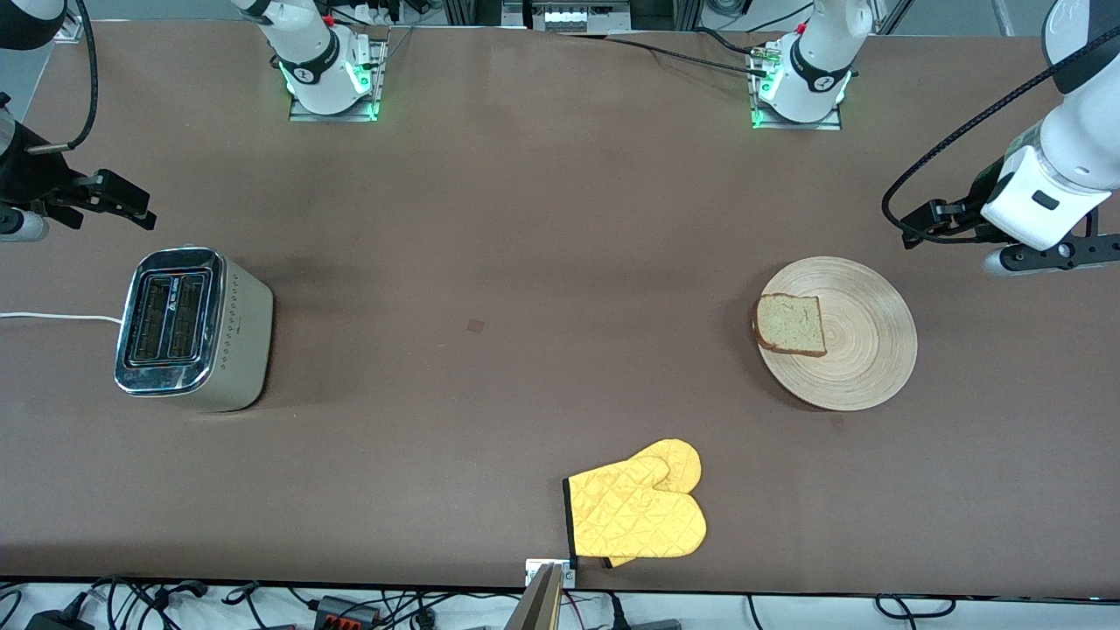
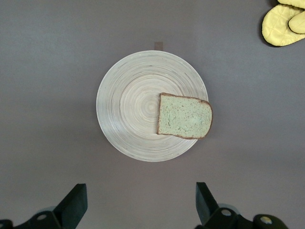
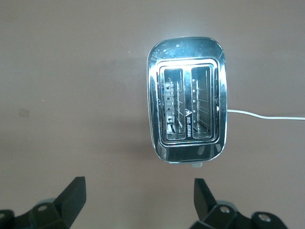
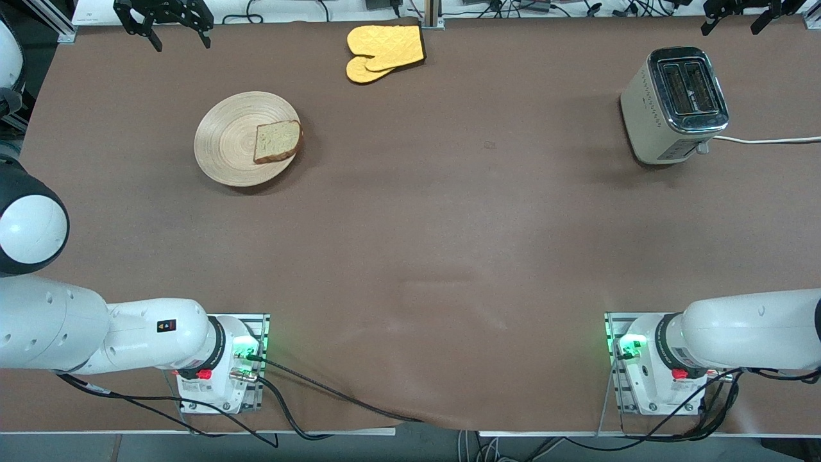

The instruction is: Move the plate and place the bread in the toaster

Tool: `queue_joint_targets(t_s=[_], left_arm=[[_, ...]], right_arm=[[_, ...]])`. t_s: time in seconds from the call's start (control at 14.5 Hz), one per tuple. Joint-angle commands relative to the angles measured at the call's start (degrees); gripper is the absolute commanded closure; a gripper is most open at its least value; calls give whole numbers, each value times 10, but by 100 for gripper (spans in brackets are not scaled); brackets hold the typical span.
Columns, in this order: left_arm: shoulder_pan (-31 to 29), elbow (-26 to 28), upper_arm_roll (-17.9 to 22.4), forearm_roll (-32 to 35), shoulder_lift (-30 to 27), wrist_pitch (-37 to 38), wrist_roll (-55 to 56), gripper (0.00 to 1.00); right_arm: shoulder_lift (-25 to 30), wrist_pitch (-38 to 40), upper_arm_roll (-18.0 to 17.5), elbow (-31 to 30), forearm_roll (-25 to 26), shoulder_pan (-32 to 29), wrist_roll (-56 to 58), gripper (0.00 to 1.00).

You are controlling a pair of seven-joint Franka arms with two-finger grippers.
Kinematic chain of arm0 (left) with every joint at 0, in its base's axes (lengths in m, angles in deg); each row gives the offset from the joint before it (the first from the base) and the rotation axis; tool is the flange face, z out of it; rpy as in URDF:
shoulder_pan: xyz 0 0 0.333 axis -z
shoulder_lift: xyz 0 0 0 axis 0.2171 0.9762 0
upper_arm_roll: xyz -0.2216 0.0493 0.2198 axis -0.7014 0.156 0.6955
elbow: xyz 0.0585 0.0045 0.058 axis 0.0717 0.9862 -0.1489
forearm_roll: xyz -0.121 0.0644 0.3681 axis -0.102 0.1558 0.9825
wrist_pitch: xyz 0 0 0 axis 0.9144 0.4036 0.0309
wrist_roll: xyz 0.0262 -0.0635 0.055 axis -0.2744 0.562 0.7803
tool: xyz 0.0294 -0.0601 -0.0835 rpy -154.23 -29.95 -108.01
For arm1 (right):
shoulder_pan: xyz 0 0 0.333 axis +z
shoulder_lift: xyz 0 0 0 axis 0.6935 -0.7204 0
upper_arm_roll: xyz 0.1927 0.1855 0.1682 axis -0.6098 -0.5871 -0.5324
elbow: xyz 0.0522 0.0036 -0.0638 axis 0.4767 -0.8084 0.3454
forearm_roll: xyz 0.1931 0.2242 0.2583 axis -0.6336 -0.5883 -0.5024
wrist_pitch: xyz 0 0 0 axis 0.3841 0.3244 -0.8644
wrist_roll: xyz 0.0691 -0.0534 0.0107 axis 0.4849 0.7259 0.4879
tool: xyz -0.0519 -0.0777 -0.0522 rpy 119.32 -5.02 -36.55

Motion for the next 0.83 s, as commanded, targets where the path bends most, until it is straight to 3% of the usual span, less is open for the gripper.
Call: queue_joint_targets(t_s=[0.0,0.76], left_arm=[[0,7,3,-9,-8,-1,-2,0],[-10,2,6,-10,12,-6,4,0]], right_arm=[[0,6,0,3,1,0,3,0],[1,7,-2,7,3,0,3,0]])
